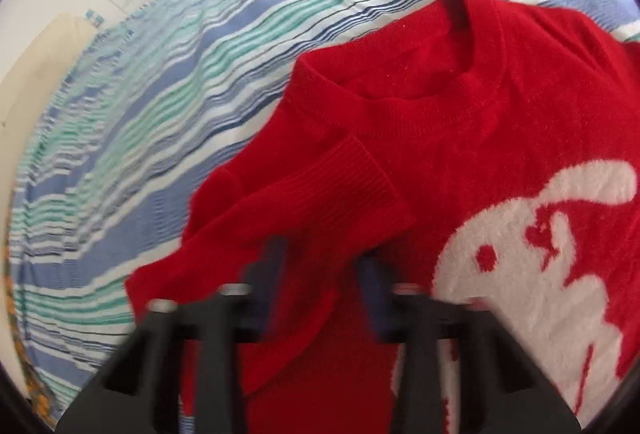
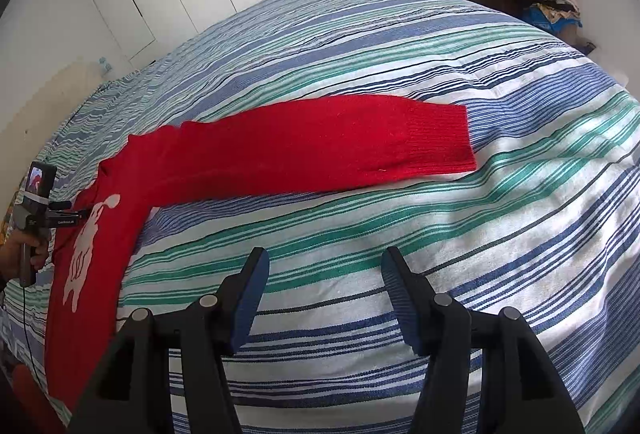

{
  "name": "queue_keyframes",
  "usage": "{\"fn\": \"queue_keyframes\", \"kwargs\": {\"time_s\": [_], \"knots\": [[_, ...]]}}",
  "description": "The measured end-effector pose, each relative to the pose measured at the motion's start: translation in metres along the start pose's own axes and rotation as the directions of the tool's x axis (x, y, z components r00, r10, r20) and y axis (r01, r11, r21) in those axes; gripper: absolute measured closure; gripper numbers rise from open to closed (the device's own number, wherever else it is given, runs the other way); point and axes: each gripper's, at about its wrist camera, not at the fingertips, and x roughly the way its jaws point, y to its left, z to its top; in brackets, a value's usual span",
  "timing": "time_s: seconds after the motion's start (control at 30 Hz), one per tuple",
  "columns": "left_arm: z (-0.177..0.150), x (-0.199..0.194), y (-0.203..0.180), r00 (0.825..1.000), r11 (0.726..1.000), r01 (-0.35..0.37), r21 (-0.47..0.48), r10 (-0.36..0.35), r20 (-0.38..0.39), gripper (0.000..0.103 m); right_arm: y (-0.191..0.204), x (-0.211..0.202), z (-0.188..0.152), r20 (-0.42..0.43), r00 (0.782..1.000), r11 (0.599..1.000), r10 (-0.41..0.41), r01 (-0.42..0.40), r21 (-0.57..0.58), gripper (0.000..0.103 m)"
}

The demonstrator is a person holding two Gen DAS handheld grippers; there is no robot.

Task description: Fold small clothes

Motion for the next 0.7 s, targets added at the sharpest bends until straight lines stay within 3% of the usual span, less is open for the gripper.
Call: {"fn": "queue_keyframes", "kwargs": {"time_s": [0.1, 0.17, 0.23, 0.3, 0.37, 0.43, 0.53, 0.6, 0.7], "knots": [[-0.007, -0.023, 0.030, 0.995, 0.988, 0.059, -0.140, -0.047, 0.085, 0.099, 0.006, 0.003, -0.001, -0.002, 1.000, 1.000, -0.011, 0.011, -0.029, 0.044], [-0.021, -0.041, 0.067, 0.988, 0.955, 0.113, -0.275, -0.079, 0.131, 0.099, 0.011, 0.004, -0.001, -0.002, 1.000, 0.999, -0.016, 0.015, -0.049, 0.045], [-0.052, -0.063, 0.121, 0.981, 0.884, 0.147, -0.444, -0.073, 0.179, 0.098, 0.015, 0.003, -0.002, 0.005, 1.000, 0.997, -0.024, 0.024, -0.069, 0.045], [-0.096, -0.076, 0.174, 0.980, 0.793, 0.159, -0.589, -0.053, 0.193, 0.097, 0.019, 0.001, -0.002, 0.013, 1.000, 0.996, -0.028, 0.029, -0.085, 0.045], [-0.157, -0.081, 0.231, 0.986, 0.677, 0.129, -0.725, -0.006, 0.169, 0.097, 0.022, -0.002, -0.004, 0.018, 0.999, 0.995, -0.029, 0.030, -0.090, 0.044], [-0.205, -0.073, 0.268, 0.994, 0.594, 0.067, -0.802, 0.033, 0.108, 0.097, 0.026, -0.004, -0.006, 0.018, 1.000, 0.995, -0.025, 0.027, -0.100, 0.044], [-0.267, -0.054, 0.302, 0.999, 0.465, 0.028, -0.885, 0.024, 0.044, 0.097, 0.037, -0.004, -0.011, 0.005, 1.000, 0.991, -0.025, 0.025, -0.130, 0.044], [-0.289, -0.039, 0.308, 1.000, 0.428, 0.015, -0.904, 0.004, 0.018, 0.097, 0.046, -0.002, -0.016, -0.011, 0.999, 0.988, -0.030, 0.028, -0.154, 0.044], [-0.303, -0.021, 0.310, 0.999, 0.403, 0.033, -0.915, -0.043, 0.017, 0.089, 0.057, 0.006, -0.025, -0.032, 0.999, 0.983, -0.035, 0.028, -0.181, 0.044]]}}
